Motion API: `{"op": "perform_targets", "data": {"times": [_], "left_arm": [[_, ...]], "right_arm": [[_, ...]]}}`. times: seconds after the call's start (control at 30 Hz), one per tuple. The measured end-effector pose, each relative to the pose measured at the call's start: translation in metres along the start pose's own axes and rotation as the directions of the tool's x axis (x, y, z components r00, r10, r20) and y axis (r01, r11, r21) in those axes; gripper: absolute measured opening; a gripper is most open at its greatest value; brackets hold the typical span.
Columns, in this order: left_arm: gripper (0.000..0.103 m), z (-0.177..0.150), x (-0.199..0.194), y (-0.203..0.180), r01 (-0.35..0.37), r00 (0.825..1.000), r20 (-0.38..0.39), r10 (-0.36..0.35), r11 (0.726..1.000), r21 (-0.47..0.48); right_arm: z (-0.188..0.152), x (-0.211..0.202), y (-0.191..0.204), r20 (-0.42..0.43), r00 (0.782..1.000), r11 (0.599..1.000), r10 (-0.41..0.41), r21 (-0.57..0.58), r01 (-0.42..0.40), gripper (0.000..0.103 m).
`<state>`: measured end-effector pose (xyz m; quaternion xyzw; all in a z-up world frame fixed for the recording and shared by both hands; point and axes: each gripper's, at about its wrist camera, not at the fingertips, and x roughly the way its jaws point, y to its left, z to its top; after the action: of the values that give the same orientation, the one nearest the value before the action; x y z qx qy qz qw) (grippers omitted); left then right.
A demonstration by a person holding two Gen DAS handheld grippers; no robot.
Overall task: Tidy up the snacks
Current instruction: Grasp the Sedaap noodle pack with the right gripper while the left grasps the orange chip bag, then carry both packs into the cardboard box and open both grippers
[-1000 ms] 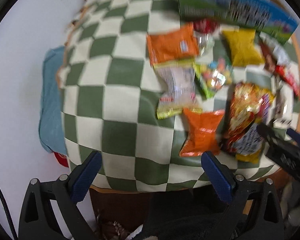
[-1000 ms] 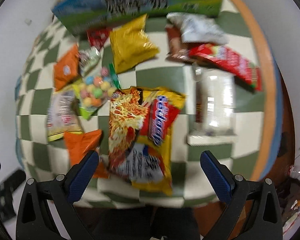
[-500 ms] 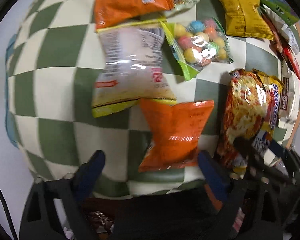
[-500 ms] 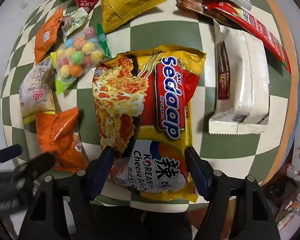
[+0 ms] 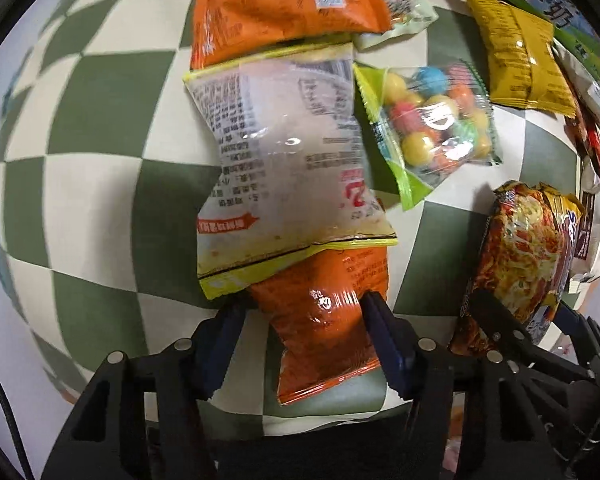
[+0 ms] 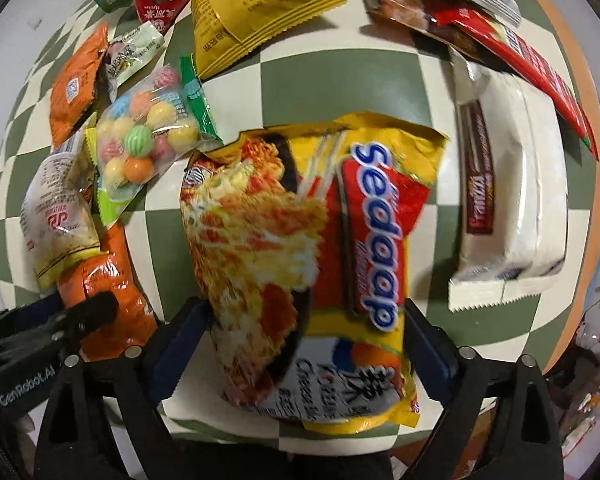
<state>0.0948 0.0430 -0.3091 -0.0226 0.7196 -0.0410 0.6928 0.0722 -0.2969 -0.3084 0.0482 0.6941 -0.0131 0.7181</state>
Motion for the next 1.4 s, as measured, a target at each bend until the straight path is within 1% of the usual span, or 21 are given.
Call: {"op": "perform_targets", "data": {"times": [0.1,0.2,0.23,0.27,0.3,0.33,0.4,0.5,0.53,0.67,0.7,0.73,0.77,0.8,0.83,0.93,1.0,1.07,1.17,1.3,1.4], "left_arm": [[0.066,0.008,0.019,0.017,0.053,0.998,-0.025,-0.054,0.997,-0.047],[0.065,0.012,0.030,0.030,0.072,0.997,-0.033,-0.074,0.995,-0.067],[0.064,0.010,0.031,0.033,0.078,0.996,-0.032,-0.080,0.995,-0.070],[0.064,0.006,0.030,0.034,0.076,0.997,-0.026,-0.078,0.995,-0.067],[0.063,0.005,0.032,0.037,0.072,0.997,-0.022,-0.074,0.996,-0.060],[0.063,0.008,0.034,0.021,0.058,0.998,-0.018,-0.059,0.997,-0.052],[0.063,0.003,0.030,0.022,0.038,0.999,-0.007,-0.039,0.998,-0.046],[0.063,0.003,0.039,0.016,0.065,0.996,-0.049,-0.069,0.995,-0.077],[0.068,0.005,0.045,0.013,0.064,0.996,-0.059,-0.069,0.995,-0.076],[0.069,0.008,0.068,-0.002,-0.005,0.998,-0.063,0.002,0.999,-0.040],[0.068,0.005,0.070,-0.001,-0.006,0.998,-0.055,0.004,0.999,-0.036],[0.059,0.002,0.068,-0.001,-0.007,0.999,-0.042,0.006,1.000,-0.027],[0.054,-0.003,0.066,-0.001,-0.018,0.999,-0.027,0.018,1.000,-0.015],[0.046,-0.007,0.064,0.000,-0.023,1.000,-0.018,0.023,1.000,-0.005],[0.043,-0.011,0.063,0.004,-0.022,1.000,-0.010,0.022,1.000,0.001],[0.040,-0.027,0.059,0.013,-0.017,1.000,-0.003,0.017,1.000,0.010],[0.040,-0.037,0.051,0.002,-0.028,1.000,0.011,0.027,0.999,0.027],[0.040,-0.047,0.046,0.004,-0.029,0.999,0.028,0.028,0.998,0.047],[0.040,-0.061,0.038,0.004,-0.020,0.998,0.056,0.016,0.997,0.071],[0.040,-0.065,0.024,0.002,0.012,0.994,0.110,-0.023,0.994,0.106],[0.040,-0.072,-0.002,0.006,0.055,0.986,0.151,-0.073,0.991,0.119]], "right_arm": [[0.004,0.014,0.007,-0.005,0.999,0.999,-0.036,0.003,0.036,0.098],[0.007,0.031,0.025,-0.012,0.995,0.995,-0.095,-0.038,0.094,0.097],[0.005,0.035,0.032,-0.010,0.994,0.992,-0.113,-0.049,0.113,0.095],[0.003,0.035,0.037,-0.005,0.992,0.990,-0.127,-0.057,0.127,0.090],[0.001,0.035,0.039,0.003,0.991,0.989,-0.133,-0.061,0.133,0.089],[-0.002,0.035,0.039,0.008,0.992,0.990,-0.125,-0.060,0.125,0.089],[-0.009,0.033,0.037,-0.007,0.995,0.993,-0.104,-0.059,0.104,0.089],[-0.010,0.038,0.025,-0.025,0.997,0.996,-0.073,-0.058,0.071,0.090],[-0.012,0.041,0.024,-0.025,0.997,0.996,-0.068,-0.062,0.066,0.090],[-0.017,0.051,0.023,-0.008,0.997,0.995,-0.073,-0.075,0.072,0.092],[-0.023,0.060,0.027,-0.009,0.997,0.994,-0.080,-0.076,0.079,0.092],[-0.025,0.061,0.026,-0.012,0.996,0.993,-0.087,-0.076,0.086,0.091],[-0.023,0.067,0.033,-0.012,0.995,0.993,-0.096,-0.073,0.095,0.090],[-0.023,0.068,0.034,-0.010,0.995,0.993,-0.097,-0.071,0.096,0.090],[-0.023,0.071,0.037,-0.006,0.995,0.993,-0.099,-0.071,0.098,0.089],[-0.022,0.075,0.041,0.017,0.996,0.995,-0.083,-0.060,0.084,0.089],[-0.028,0.071,0.037,0.020,0.997,0.997,-0.069,-0.046,0.070,0.089],[-0.039,0.057,0.019,0.025,0.999,0.998,-0.045,-0.031,0.045,0.089],[-0.044,0.045,0.016,0.040,0.999,1.000,-0.016,-0.021,0.017,0.089],[-0.045,0.020,0.007,0.076,0.996,0.999,0.036,-0.012,-0.036,0.089],[-0.042,-0.006,-0.003,0.111,0.991,0.998,0.070,-0.010,-0.069,0.089]]}}
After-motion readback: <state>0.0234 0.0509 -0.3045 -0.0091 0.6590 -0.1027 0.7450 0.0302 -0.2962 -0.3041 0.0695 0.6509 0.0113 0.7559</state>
